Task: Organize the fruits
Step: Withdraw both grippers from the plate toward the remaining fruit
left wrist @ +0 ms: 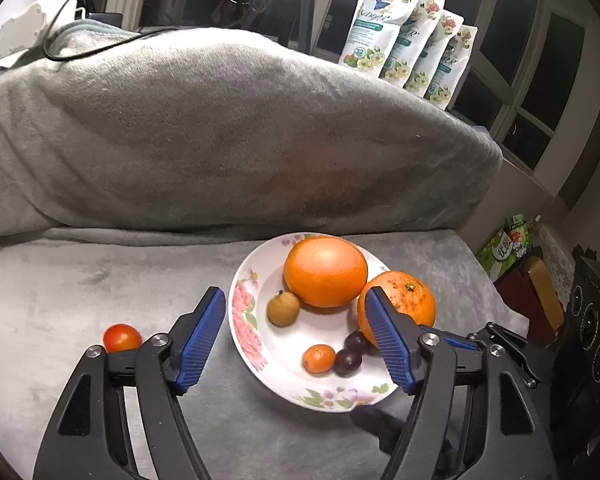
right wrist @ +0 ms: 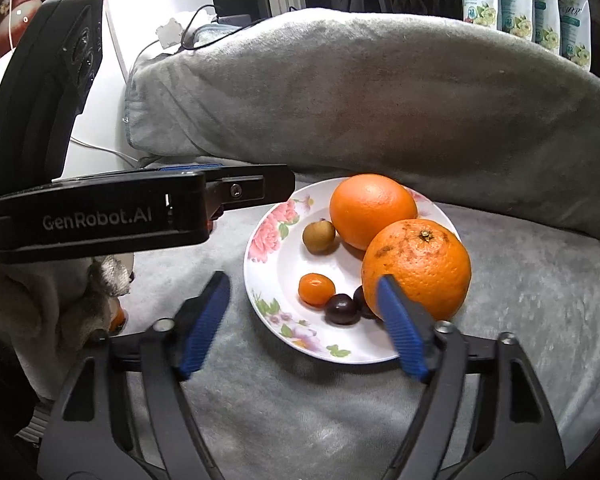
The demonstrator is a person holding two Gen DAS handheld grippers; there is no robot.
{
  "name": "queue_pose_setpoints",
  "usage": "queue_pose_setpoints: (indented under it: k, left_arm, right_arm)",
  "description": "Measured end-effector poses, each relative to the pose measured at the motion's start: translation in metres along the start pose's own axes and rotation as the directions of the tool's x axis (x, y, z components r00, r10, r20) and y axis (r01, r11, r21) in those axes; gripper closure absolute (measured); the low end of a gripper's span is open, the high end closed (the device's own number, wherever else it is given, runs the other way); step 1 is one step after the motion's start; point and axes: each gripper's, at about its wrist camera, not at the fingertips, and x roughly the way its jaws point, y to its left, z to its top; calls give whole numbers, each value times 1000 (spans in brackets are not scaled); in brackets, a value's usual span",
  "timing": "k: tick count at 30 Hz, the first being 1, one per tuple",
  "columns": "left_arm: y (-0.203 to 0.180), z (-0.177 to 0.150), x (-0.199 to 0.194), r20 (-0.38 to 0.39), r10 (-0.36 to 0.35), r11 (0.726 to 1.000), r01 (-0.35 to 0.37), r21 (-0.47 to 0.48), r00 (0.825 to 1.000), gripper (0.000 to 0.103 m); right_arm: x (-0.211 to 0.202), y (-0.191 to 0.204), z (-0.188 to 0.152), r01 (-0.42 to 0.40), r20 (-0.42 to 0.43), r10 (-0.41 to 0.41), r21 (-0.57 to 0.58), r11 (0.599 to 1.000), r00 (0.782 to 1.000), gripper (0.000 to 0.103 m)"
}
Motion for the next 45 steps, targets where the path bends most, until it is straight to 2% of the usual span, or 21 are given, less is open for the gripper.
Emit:
queue_pose_setpoints:
  k: [3,5,26,40,45]
  left_arm:
    - [1,1,0,-9,15,1000,-15,-8,1000,23]
    - [1,1,-1,-8,26,1000,-26,-14,1000,23]
    - [-3,0,-21,28,71,997,-71,16,997,23]
    - [23,-9,-52,59,138,990,-138,2,989,23]
    - [43,-16,-73,75,189,982,-188,-18,979,23]
  right_arm:
    - [-2,2,0,1,4,-1,-6,1000,1000,21]
    - [-3,3,0,3,6,-3,-7,1000,1000,14]
    - [-14,14,1,-2,24,3,-26,1000,1000,13]
    - [-18,26,3,-24,36,25,-37,999,999,13]
    - [-18,35,4,-38,40,41,-67,997,998,13]
